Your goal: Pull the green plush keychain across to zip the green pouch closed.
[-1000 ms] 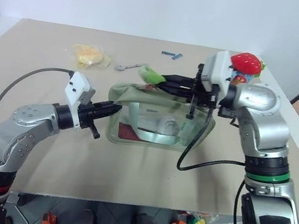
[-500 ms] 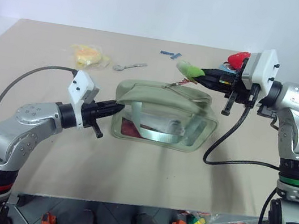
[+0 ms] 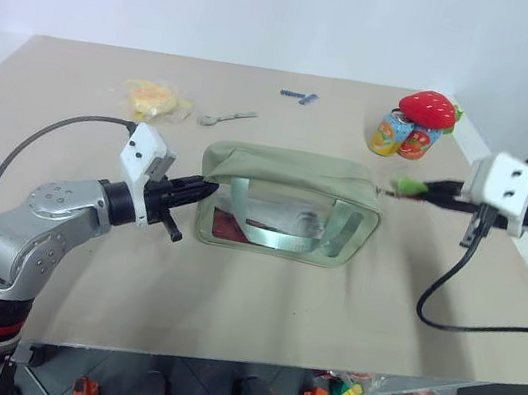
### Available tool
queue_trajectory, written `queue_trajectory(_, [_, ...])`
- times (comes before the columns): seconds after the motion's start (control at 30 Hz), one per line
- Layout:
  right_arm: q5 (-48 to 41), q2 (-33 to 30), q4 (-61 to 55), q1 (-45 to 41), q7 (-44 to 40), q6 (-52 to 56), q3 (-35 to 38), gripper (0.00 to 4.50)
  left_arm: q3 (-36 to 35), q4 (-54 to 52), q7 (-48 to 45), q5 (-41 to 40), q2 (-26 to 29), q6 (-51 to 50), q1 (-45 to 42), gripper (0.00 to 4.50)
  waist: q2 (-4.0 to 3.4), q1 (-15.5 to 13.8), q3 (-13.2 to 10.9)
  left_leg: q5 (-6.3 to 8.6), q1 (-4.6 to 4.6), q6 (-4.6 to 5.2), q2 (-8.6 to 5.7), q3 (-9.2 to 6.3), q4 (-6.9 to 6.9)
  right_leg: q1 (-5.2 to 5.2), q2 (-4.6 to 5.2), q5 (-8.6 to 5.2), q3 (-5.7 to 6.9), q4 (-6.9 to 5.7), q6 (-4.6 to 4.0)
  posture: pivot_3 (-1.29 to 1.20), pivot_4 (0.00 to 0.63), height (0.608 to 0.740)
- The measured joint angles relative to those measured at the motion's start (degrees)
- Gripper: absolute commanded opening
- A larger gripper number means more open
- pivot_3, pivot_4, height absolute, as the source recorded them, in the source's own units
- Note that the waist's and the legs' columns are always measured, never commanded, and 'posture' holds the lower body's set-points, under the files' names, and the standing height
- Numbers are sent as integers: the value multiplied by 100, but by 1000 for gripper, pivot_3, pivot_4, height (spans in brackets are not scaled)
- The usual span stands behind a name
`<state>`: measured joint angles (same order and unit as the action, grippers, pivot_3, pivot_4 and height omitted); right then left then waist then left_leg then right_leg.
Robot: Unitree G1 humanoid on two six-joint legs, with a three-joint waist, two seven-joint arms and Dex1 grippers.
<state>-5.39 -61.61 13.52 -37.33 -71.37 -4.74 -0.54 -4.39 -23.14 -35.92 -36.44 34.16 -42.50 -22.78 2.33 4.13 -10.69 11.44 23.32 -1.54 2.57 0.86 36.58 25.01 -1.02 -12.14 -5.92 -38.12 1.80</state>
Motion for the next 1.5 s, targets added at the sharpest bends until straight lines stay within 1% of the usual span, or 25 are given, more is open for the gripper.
queue_trajectory(0.13, [193,128,-103,138,255,82,-92,17,9,-2,79,2,-43,-12,0,0,0,4,0,-6,-4,3,0,6,5,-4,0,8,-6,-1,10,0,150,740])
queue_trajectory(0.33, [544,703,-281,438,749,260,-433,17,21,-2,144,40,-98,-16,-1,0,0,4,0,-8,-3,2,-3,10,7,-5,1,12,-15,-1,17,0,150,740])
queue_trajectory(0.47, [707,948,-263,510,981,235,-577,17,41,-1,163,69,-117,-13,-19,0,0,4,0,-8,-2,2,-4,12,5,-4,1,22,-17,0,34,0,150,740])
queue_trajectory(0.63, [723,1036,-171,504,1121,219,-567,17,56,1,163,122,-131,-9,-33,0,0,4,0,-8,-2,2,-4,13,6,-4,1,20,-20,0,31,0,150,740])
queue_trajectory(0.67, [667,1036,-140,496,1108,292,-543,332,55,1,163,111,-147,-16,-33,0,0,4,0,-8,-2,2,-4,13,6,-5,1,19,-20,0,30,0,150,740])
queue_trajectory(0.7, [580,1037,-137,494,1068,421,-514,757,48,2,162,82,-156,-39,-34,0,0,4,0,-8,-2,2,-4,12,6,-5,1,20,-20,0,30,0,150,740])
queue_trajectory(0.73, [353,1047,-138,494,983,737,-404,1026,0,9,158,-27,-175,-125,-36,358,0,4,0,-8,-2,2,-4,12,6,-5,1,21,-20,-1,33,0,150,740])
queue_trajectory(0.77, [137,1047,-149,493,889,1031,-288,1415,-39,15,152,-120,-175,-191,-37,755,0,4,0,-8,-2,2,-4,12,6,-5,1,22,-20,0,34,0,150,740])
queue_trajectory(0.8, [43,1046,-155,489,853,1155,-225,1693,-56,16,147,-157,-174,-232,-39,1053,0,4,0,-8,-2,2,-4,12,6,-5,1,23,-20,0,36,0,150,740])
queue_trajectory(0.9, [-595,990,-384,464,647,1839,198,2653,-55,15,25,-296,-116,-354,-55,1996,0,4,0,-8,0,2,-4,11,5,-3,0,24,-20,0,39,0,150,740])
queue_trajectory(1.0, [-1042,852,-623,423,619,2363,596,3764,-55,14,-109,-370,5,-386,-102,3052,0,4,0,-8,1,2,-4,9,3,0,-2,24,-19,0,38,0,150,740])
queue_trajectory(1.03, [-1212,795,-730,420,628,2571,779,4043,-61,14,-142,-397,61,-389,-135,3361,0,4,0,-8,1,2,-4,9,2,0,-2,23,-19,0,38,0,150,740])
queue_trajectory(1.07, [-1370,749,-822,413,642,2759,943,4460,-78,14,-200,-417,97,-389,-176,3772,0,4,0,-8,1,2,-4,9,2,0,-2,23,-18,0,37,0,150,740])
queue_trajectory(1.1, [-1506,719,-909,397,657,2909,1073,4500,-114,13,-243,-447,138,-389,-200,4044,0,6,0,-8,0,2,-4,9,2,0,-3,21,-18,0,34,0,150,740])
queue_trajectory(1.13, [-1684,694,-1024,396,679,3096,1235,4500,-173,13,-329,-516,244,-389,-208,4448,0,22,0,-8,0,2,-3,10,1,1,-3,19,-19,0,29,0,150,740])
queue_trajectory(1.2, [-1936,675,-1171,397,748,3394,1466,4500,-354,10,-432,-573,393,-384,-206,4448,0,34,0,-7,0,2,-2,10,0,3,-4,19,-20,0,30,0,150,740])
queue_trajectory(1.3, [-2513,643,-1710,670,866,4052,1989,4500,-874,-85,-581,-605,662,-139,87,4448,0,38,0,-7,-1,3,0,9,-9,4,-5,18,-18,0,29,0,150,740])
queue_trajectory(1.37, [-2928,660,-2359,1202,966,4427,2356,4500,-1251,-228,-581,-400,759,235,596,4448,1,35,1,-2,-3,7,4,8,-16,3,-5,7,-15,0,25,0,150,740])
queue_trajectory(1.43, [-3156,773,-2779,1536,1147,4663,2433,4500,-1367,-305,-539,-222,750,460,914,4448,1,23,1,0,4,6,3,5,-13,6,-4,6,-11,0,28,0,150,740])
queue_trajectory(1.5, [-3320,1217,-3575,2169,1595,4745,2610,4500,-1357,-707,-273,93,578,725,1472,4448,12,7,9,2,1,3,2,2,-15,0,-1,1,-9,4,32,0,150,740])
